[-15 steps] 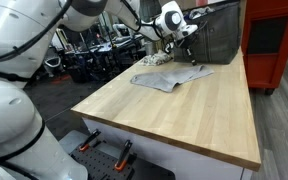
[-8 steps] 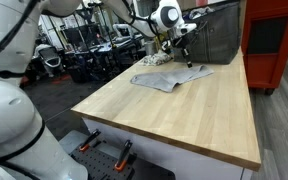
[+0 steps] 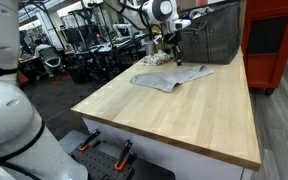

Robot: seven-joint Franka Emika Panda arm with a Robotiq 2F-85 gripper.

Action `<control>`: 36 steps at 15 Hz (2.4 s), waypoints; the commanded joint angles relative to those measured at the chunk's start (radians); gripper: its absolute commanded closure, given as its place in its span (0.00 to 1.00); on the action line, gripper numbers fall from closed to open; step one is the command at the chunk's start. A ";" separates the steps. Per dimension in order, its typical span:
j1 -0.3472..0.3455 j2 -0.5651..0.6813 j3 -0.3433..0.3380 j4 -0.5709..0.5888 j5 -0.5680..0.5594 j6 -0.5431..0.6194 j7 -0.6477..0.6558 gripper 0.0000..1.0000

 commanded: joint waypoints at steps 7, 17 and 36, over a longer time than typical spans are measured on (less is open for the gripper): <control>0.005 -0.002 0.041 -0.075 -0.021 0.112 -0.225 1.00; -0.089 -0.086 0.093 -0.293 -0.074 0.451 -0.761 1.00; -0.077 -0.329 0.109 -0.390 -0.051 0.029 -0.919 0.93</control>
